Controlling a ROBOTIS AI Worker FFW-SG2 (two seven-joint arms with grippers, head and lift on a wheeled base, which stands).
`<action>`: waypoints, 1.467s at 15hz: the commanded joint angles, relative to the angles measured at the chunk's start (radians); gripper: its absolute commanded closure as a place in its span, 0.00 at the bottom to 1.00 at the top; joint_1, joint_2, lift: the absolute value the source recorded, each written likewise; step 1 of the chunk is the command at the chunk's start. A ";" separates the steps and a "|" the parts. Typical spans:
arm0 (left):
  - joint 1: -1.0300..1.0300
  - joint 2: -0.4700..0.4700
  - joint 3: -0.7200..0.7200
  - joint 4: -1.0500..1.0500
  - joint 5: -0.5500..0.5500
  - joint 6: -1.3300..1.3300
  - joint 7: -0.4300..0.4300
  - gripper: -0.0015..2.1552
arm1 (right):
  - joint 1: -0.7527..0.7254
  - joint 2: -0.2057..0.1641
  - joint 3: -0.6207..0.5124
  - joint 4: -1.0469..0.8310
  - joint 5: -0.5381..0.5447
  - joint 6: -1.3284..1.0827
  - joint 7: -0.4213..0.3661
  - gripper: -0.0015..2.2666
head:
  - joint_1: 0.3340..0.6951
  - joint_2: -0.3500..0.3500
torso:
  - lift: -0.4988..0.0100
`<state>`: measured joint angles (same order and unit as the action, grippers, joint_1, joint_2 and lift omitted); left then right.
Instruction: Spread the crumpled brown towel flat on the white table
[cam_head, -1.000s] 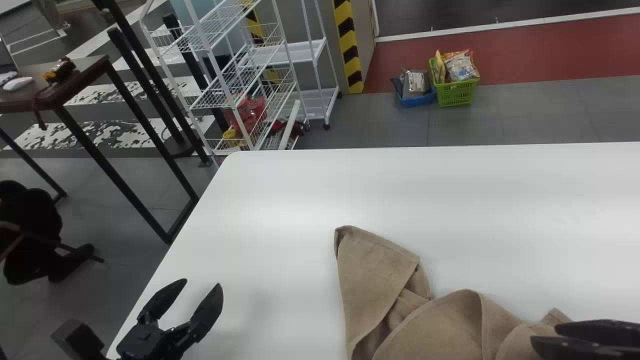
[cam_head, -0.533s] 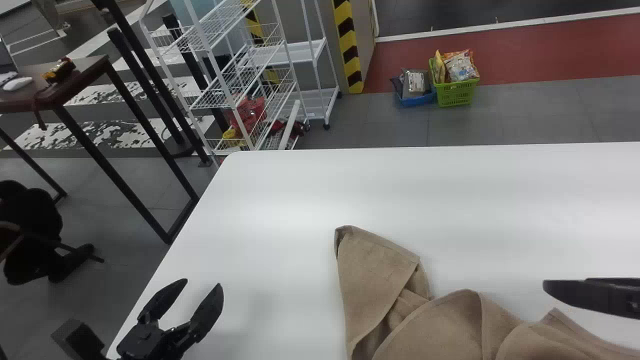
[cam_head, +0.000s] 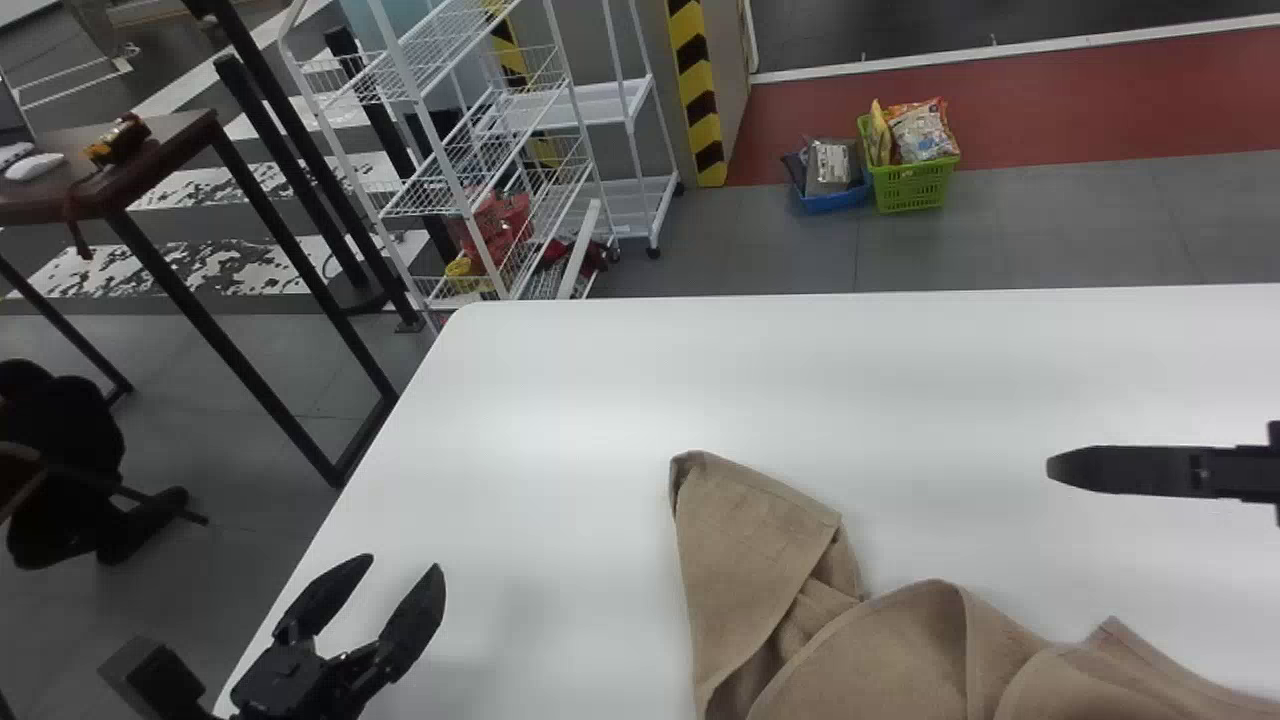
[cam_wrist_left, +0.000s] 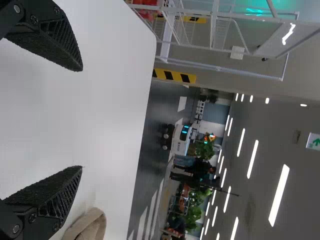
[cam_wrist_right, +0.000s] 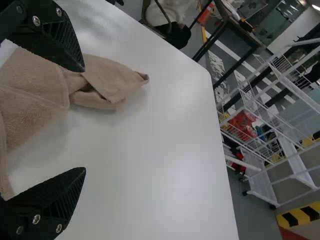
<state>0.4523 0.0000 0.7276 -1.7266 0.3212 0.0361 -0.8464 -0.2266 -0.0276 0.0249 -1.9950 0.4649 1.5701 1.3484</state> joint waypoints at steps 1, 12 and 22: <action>0.002 0.000 0.003 -0.001 0.004 0.000 0.000 0.06 | -0.008 -0.037 0.036 0.032 0.014 0.002 0.019 0.05 | 1.00 1.00 | 0.74; 0.002 0.000 0.000 -0.004 0.006 0.000 0.000 0.06 | -0.011 -0.077 0.205 0.133 0.228 0.002 0.019 0.09 | 1.00 1.00 | 0.74; 0.002 0.006 0.012 0.009 0.013 0.000 0.000 0.06 | 0.029 -0.086 0.356 0.140 0.330 0.002 0.019 0.11 | 1.00 1.00 | 0.74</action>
<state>0.4540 0.0039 0.7376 -1.7210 0.3332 0.0361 -0.8467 -0.2143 -0.1123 0.3748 -1.8520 0.7732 1.5701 1.3484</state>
